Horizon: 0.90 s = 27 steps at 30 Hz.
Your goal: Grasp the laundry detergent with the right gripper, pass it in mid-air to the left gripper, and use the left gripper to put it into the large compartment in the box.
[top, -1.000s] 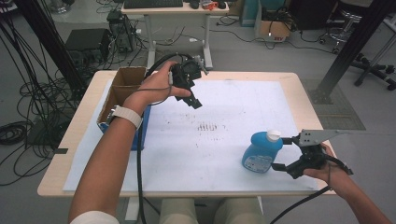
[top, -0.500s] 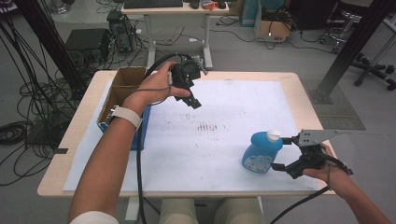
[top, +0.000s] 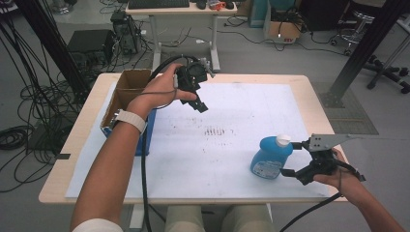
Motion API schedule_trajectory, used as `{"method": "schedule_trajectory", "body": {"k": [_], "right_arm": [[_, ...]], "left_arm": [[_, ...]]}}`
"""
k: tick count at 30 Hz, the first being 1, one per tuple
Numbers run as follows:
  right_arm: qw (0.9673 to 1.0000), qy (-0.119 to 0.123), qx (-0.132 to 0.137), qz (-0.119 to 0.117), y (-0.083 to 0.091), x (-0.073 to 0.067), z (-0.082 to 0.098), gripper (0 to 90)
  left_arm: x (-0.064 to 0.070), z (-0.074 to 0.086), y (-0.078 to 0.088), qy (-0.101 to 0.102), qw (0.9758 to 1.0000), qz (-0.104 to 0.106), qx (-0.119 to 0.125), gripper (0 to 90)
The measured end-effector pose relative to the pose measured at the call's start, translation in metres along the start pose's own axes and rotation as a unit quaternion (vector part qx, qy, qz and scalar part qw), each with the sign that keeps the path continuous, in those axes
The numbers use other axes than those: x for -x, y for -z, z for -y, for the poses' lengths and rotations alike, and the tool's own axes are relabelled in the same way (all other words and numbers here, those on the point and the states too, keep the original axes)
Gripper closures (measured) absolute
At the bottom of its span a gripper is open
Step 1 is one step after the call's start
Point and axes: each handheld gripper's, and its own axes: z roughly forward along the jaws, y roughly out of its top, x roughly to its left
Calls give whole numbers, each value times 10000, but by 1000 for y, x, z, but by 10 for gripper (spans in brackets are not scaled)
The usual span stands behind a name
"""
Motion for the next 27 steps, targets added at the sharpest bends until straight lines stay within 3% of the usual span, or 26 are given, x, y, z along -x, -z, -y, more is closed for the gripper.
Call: {"method": "schedule_trajectory", "body": {"k": [27], "right_arm": [[10000,-66,18,-5,0,-1,1,53]], "left_arm": [[1,0,0,2,10000,-16,-20,132]]}}
